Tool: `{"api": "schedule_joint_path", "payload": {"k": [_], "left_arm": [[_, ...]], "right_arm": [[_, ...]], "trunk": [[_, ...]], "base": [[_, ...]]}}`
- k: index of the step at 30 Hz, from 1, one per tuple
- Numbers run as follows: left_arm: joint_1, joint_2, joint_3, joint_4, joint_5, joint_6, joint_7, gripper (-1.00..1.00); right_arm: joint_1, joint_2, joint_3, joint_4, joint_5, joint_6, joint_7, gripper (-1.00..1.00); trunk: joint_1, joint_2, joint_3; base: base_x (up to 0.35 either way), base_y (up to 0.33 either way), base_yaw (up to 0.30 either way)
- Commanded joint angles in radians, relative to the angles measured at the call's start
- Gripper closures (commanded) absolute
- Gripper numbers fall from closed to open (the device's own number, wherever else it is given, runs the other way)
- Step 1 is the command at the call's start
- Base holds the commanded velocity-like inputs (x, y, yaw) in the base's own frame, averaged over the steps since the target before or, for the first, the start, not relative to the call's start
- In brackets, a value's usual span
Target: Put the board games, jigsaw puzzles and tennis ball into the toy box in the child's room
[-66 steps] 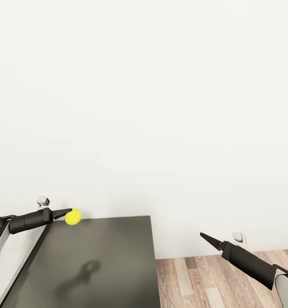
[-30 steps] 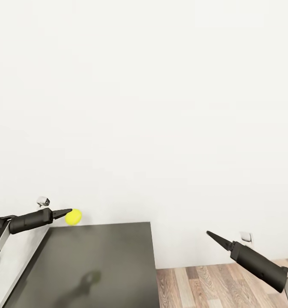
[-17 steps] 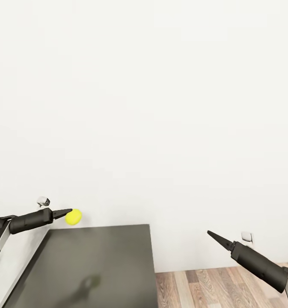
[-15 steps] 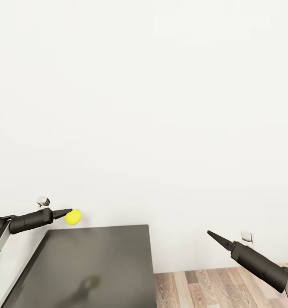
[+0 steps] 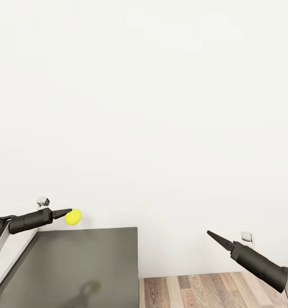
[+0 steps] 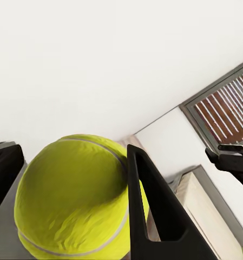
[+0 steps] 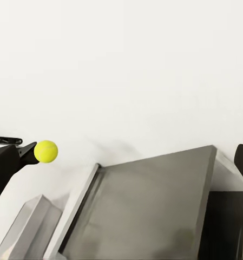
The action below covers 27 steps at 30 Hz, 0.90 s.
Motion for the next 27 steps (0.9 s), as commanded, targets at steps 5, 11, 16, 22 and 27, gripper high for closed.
{"api": "schedule_joint_path", "payload": {"k": [5, 11, 16, 22, 27], "left_arm": [[-0.001, 0.0, 0.001, 0.0, -0.001, 0.01, -0.004, 1.0], [-0.001, 0.0, 0.001, -0.001, -0.001, 0.01, -0.004, 1.0], [-0.001, 0.001, 0.001, -0.001, -0.001, 0.01, -0.004, 1.0], [-0.001, 0.002, 0.001, -0.002, -0.001, 0.01, -0.004, 1.0], [-0.001, 0.003, 0.001, -0.001, -0.001, 0.01, -0.004, 1.0]], "right_arm": [[-0.001, 0.0, 0.001, 0.0, 0.0, 0.005, 0.0, -1.0], [-0.001, 0.001, 0.007, 0.0, 0.005, 0.002, -0.003, -1.0], [-0.001, 0.002, 0.011, 0.0, 0.01, 0.002, -0.006, -1.0], [-0.001, 0.002, 0.012, 0.0, 0.014, 0.008, -0.009, -1.0], [-0.001, 0.002, 0.012, 0.001, 0.015, 0.011, -0.011, -1.0]], "trunk": [[0.001, -0.002, 0.005], [0.001, -0.002, 0.014], [0.001, -0.002, 0.02], [0.001, -0.002, 0.027], [0.001, -0.002, 0.028]], "base": [[0.0, -0.082, 0.142], [-0.045, -0.01, 0.19], [-0.133, -0.001, 0.208], [-0.214, 0.038, 0.21], [-0.113, 0.046, 0.062]]}}
